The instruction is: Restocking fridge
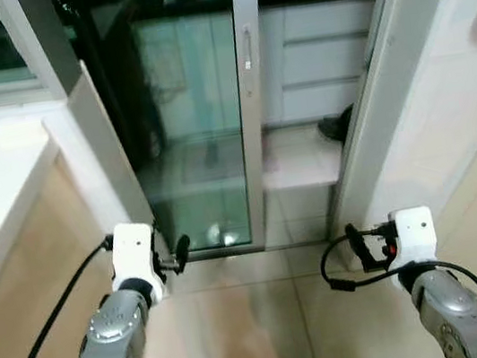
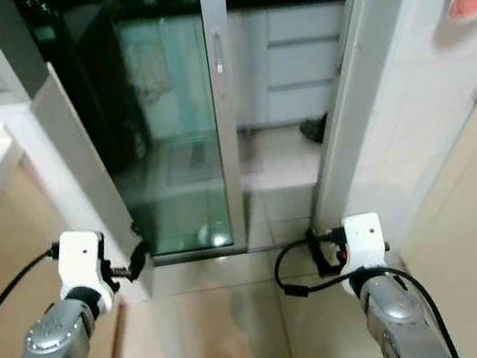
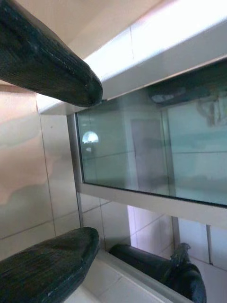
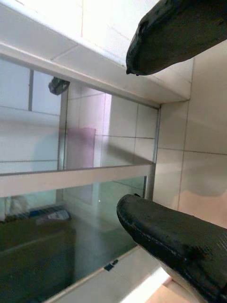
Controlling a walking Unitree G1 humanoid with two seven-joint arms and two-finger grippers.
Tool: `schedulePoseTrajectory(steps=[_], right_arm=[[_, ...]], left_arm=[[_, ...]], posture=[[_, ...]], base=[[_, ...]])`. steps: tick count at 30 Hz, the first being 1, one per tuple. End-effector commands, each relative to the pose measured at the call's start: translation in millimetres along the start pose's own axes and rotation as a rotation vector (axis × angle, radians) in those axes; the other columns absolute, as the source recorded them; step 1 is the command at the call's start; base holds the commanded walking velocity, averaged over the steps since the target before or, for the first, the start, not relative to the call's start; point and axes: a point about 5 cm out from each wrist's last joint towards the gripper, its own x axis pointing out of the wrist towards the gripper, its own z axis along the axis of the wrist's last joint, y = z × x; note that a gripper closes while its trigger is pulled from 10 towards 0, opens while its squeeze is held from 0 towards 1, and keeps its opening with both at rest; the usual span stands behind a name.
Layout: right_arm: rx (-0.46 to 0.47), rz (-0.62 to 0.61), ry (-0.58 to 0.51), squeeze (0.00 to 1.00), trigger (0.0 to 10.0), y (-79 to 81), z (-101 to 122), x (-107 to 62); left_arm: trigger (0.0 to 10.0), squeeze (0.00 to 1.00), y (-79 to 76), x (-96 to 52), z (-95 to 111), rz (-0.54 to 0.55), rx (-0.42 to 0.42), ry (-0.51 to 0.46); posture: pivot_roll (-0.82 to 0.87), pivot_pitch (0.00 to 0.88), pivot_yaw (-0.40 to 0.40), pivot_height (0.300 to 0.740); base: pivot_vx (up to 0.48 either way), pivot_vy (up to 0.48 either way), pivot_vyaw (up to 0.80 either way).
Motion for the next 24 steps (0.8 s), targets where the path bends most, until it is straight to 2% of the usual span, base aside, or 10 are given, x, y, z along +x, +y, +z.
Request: schedulePoseTrajectory(steps=[1, 10, 12, 24], right_arm=[[0.001, 0.003, -0.018, 1.00, 10.0, -1.8, 1.0, 0.6], [-0.005, -0.019, -0.010, 1.00, 10.0, -3.7, -5.2, -0.3], [-0.071, -0.047, 0.009, 1.00, 10.0, -6.9, -7.2, 0.3], [-0.071, -0.047, 0.009, 1.00, 10.0, -6.9, -7.2, 0.3]], left_arm=[[10.0, 0.00, -1.7, 0.8, 6.0, 0.003, 0.019, -0.020], [10.0, 0.00, -3.3, 0.9, 10.8, 0.000, 0.033, -0.030], [10.0, 0.00, -3.9, 1.0, 12.5, -0.003, 0.036, -0.033], [10.0, 0.00, -3.9, 1.0, 12.5, -0.003, 0.036, -0.033]], posture=[[-0.18, 0.000, 0.022, 0.727], [-0.19, 0.000, 0.029, 0.727], [-0.19, 0.000, 0.029, 0.727], [-0.19, 0.000, 0.029, 0.727]], base=[[0.000, 0.000, 0.00], [0.000, 0.000, 0.00], [0.000, 0.000, 0.00], [0.000, 0.000, 0.00]])
